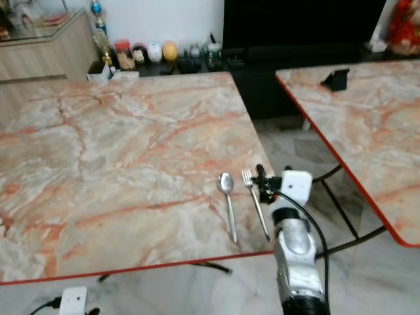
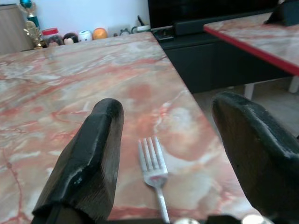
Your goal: Setting the table
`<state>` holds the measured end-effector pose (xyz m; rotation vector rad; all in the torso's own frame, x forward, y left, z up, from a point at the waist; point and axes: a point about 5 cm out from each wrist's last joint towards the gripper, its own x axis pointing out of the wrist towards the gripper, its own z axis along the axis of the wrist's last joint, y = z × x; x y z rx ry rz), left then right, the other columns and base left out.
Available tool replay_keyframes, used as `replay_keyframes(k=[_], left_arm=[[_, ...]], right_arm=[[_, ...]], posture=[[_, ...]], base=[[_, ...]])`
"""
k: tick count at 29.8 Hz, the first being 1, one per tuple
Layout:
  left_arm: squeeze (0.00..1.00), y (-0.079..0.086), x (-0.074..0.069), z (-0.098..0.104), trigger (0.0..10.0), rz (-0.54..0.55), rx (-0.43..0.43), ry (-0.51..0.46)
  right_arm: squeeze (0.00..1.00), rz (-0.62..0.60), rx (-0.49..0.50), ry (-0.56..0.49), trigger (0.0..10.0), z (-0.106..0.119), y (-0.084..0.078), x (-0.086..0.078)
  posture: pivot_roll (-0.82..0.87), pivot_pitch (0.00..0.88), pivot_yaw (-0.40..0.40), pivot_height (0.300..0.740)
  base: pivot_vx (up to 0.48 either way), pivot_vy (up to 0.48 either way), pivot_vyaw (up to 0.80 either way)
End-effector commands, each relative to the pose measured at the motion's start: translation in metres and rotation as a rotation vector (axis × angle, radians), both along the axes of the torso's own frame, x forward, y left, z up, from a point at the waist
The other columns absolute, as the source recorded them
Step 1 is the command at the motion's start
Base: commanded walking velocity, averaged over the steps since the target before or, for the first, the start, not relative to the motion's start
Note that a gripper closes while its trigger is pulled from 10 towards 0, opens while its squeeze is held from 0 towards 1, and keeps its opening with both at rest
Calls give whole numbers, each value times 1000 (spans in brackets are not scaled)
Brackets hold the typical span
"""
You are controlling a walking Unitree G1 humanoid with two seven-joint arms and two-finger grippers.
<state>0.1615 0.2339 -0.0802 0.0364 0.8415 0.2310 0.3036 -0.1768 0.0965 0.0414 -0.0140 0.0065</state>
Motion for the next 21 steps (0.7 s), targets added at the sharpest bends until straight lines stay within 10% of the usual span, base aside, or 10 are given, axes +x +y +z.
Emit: replay_keyframes(k=[1,21], left_arm=[[0,0,-8,-3,10000,9,-1,23],[0,-2,-11,-6,10000,6,1,39]], right_arm=[[0,-22,4,-9,10000,7,-9,2],[0,53,-85,221,10000,-5,-3,10]], posture=[[-66,0,44,740],[-61,0,40,740]], base=[[0,0,0],[0,0,0]])
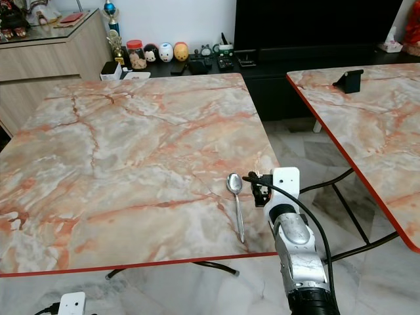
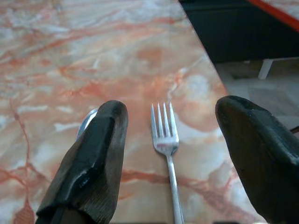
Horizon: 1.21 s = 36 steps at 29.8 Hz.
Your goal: Setting the table
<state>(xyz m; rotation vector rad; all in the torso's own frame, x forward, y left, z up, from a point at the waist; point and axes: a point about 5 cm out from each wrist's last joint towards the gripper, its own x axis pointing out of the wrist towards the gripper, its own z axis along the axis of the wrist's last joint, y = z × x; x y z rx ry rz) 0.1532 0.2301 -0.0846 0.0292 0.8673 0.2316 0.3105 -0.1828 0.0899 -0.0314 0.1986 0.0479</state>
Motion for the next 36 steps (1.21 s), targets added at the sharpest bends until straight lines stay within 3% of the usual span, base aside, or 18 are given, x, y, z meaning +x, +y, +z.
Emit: replay_keyframes(k=[1,19,25,36], left_arm=[[0,2,-3,-1,10000,1,11,14],[0,3,-2,0,10000,-3,15,14],[0,6,0,1,10000,1,22,4],[0,6,0,2,10000,8,21,-8]], right_arm=[[0,7,-14,21,10000,2,3,3],[0,-47,-43,144,10000,-11,-5,-2],[0,17,16,52,10000,4,10,4],[0,30,41,29,10000,8,18,5]], posture=[[-61,0,40,740],[-61,0,46,740],[-59,0,45,740],[-58,0,43,740]], base=[[0,0,0],[0,0,0],[0,0,0],[0,0,0]])
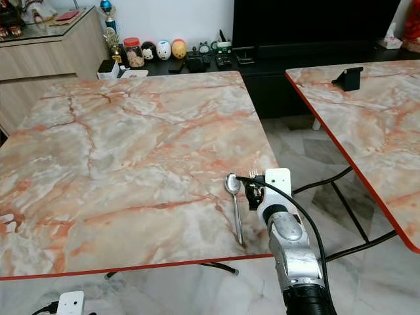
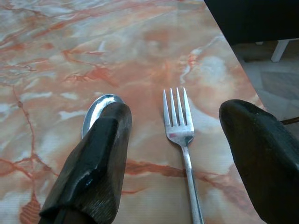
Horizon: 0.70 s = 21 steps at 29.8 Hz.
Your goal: Setting the table
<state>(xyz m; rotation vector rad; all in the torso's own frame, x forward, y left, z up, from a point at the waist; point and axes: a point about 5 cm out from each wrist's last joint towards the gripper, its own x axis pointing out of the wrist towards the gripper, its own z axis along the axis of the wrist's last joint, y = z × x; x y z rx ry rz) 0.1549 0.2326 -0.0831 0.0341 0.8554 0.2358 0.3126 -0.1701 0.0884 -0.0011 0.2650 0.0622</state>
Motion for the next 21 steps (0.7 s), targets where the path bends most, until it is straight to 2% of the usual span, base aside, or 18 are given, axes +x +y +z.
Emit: replay_keyframes(k=[1,4,7,12,16,17,21], left_arm=[[0,4,-2,0,10000,6,13,5],[0,2,-3,-1,10000,7,10,9],[0,2,-3,-1,10000,6,9,10],[0,2,-3,-1,10000,6,11,8],[0,3,-3,0,10000,4,15,6],[0,3,-2,0,10000,3,15,6],[0,3,-2,0,10000,2,15,4]], right_arm=[[0,30,12,-36,10000,10,7,2],[0,136,17,-6,10000,8,20,0],[0,193,-8,10,10000,7,25,0],[0,199,-5,6,10000,9,28,2],[0,234,-17,69,10000,0,33,0],[0,238,6,89,10000,-3,34,0],[0,236,-2,119,10000,-7,33,0]], posture=[[-58,0,43,740],[-59,0,44,740],[-59,0,44,740],[-56,0,42,740],[-56,0,42,740],[-57,0,42,740],[-57,0,42,740]], base=[[0,0,0],[0,0,0],[0,0,0],[0,0,0],[0,0,0],[0,0,0],[0,0,0]])
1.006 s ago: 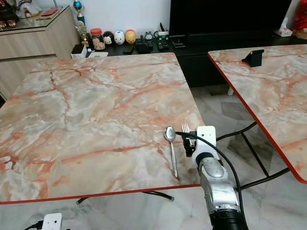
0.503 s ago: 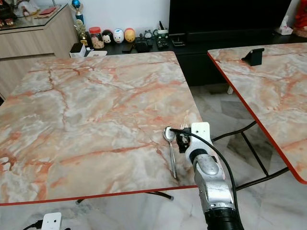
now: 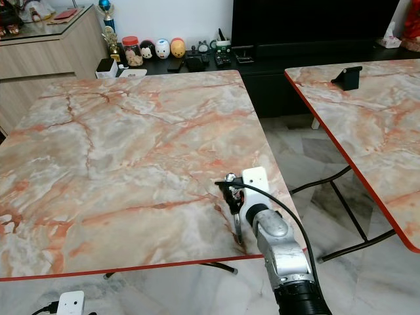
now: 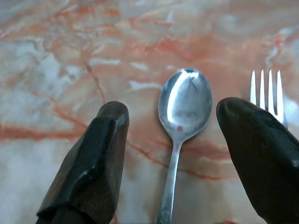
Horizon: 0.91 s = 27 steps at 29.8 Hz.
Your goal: Setting the table
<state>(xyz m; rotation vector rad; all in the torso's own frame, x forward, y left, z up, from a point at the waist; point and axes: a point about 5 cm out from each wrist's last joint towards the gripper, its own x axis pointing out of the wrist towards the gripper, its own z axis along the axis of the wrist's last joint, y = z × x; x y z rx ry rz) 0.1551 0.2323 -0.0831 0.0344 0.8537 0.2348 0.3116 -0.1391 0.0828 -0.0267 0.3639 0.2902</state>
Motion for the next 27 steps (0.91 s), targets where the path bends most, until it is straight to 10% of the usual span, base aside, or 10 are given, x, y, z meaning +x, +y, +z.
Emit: replay_keyframes(k=[1,27], left_arm=[[0,3,-1,0,10000,2,16,5],[0,13,-6,1,10000,50,35,-8]], right_arm=[[0,13,2,37,10000,-2,2,1],[0,-55,36,66,10000,0,15,2]], posture=[[-57,0,42,740],[11,0,-9,740]], base=[[0,0,0],[0,0,0]])
